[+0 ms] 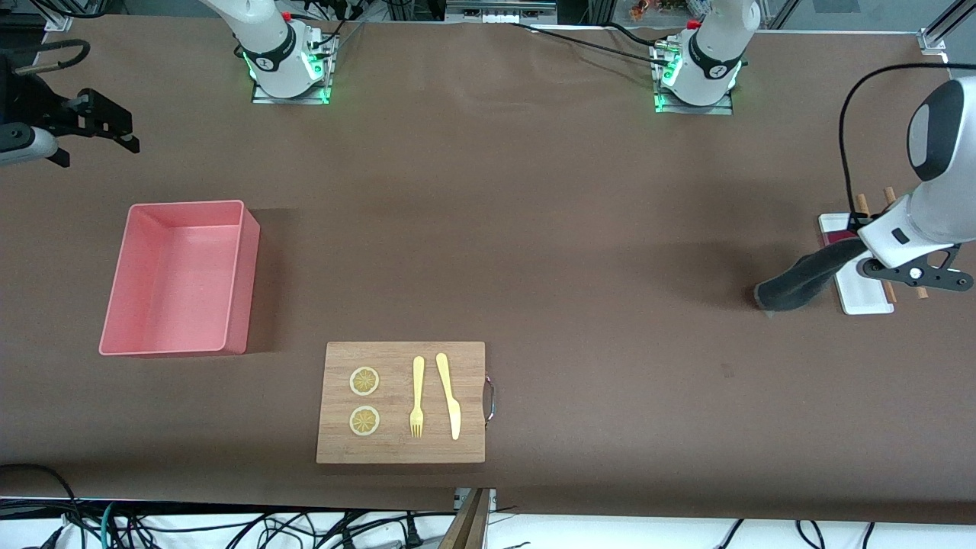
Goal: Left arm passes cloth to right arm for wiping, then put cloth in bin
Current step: 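Lift the cloth off the rods with the left gripper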
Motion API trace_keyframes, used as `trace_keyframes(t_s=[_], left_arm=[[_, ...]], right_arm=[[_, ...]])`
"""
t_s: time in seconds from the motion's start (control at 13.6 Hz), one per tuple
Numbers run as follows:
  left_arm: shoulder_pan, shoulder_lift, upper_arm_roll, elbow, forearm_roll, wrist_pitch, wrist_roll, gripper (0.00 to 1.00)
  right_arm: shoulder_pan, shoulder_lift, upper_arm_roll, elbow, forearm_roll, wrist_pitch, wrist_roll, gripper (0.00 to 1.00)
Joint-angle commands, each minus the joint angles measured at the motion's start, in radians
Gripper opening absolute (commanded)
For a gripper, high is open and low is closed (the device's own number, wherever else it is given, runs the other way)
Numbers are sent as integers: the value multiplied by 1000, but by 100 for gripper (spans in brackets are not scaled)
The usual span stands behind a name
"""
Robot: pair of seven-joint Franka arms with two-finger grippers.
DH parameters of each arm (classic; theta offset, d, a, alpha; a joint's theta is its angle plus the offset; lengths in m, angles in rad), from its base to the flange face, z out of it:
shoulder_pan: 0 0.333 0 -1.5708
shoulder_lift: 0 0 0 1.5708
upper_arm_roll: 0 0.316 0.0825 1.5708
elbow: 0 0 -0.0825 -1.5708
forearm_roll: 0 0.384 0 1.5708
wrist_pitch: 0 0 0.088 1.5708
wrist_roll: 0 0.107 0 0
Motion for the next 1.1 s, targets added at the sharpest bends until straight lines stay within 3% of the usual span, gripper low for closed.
trace_keyframes(t_s=[0.0, 0.15, 0.37, 0.73, 0.88, 1.03], left_arm=[[6, 20, -40, 61, -160, -69, -65, 0], [0, 22, -83, 96, -280, -118, -196, 0], [-52, 22, -150, 107, -372, -123, -388, 0], [-222, 106, -151, 195, -657, -112, -647, 0], [-333, 155, -151, 272, -698, -96, -822, 0], [-408, 198, -152, 323, -716, 16, -1006, 0]], right_arm=[[-6, 7, -6, 9, 47, -9, -164, 100], [-14, 12, -6, -6, 87, 20, -313, 100], [-40, 24, -6, -75, 246, 48, -512, 100], [-45, 56, -3, -193, 429, 128, -837, 100], [-64, 79, -3, -272, 568, 168, -1006, 100], [-66, 108, -1, -331, 664, 200, -1173, 100]])
